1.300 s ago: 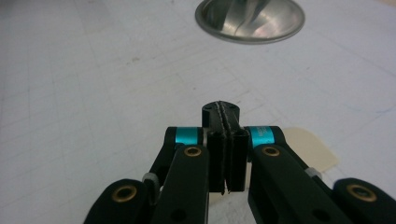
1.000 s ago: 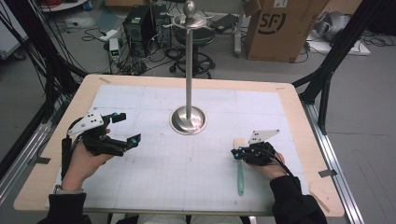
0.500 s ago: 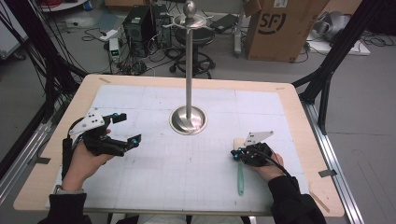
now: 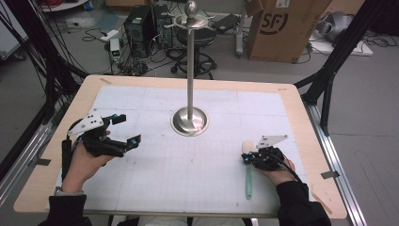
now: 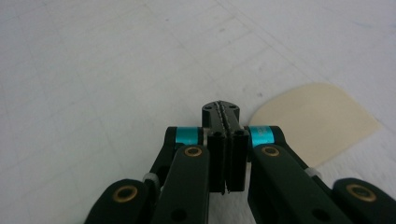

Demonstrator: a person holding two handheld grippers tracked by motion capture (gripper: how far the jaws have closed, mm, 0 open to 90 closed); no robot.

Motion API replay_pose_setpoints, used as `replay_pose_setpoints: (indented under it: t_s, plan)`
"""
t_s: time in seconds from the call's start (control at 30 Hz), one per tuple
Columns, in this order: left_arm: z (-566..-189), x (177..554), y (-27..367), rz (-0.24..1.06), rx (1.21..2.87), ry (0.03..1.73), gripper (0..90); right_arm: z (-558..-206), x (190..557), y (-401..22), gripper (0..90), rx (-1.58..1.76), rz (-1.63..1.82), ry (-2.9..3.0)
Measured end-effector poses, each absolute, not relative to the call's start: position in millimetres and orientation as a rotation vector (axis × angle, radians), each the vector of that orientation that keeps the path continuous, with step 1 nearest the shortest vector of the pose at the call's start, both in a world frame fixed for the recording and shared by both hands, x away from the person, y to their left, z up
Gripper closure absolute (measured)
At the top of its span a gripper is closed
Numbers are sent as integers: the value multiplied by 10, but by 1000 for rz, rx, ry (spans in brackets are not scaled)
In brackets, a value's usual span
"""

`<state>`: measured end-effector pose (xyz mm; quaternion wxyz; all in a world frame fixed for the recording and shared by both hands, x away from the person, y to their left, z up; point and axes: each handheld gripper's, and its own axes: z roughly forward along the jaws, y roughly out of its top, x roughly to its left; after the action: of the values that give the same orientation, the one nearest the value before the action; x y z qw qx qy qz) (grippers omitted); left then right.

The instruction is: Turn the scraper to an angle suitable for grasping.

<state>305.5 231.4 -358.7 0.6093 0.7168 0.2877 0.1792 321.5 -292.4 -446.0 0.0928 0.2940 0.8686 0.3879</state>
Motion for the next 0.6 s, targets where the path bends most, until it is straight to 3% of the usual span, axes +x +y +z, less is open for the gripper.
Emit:
replay_pose_setpoints:
  t_s: [0.4,0.6]
  plan:
    - [-3618,3095,2283,402,1662,669,17,-4411,3077,-3177,899,909,1238,2502]
    - [-3620,3121,2273,398,1657,668,17,-4409,2933,-3519,900,976,1205,2515]
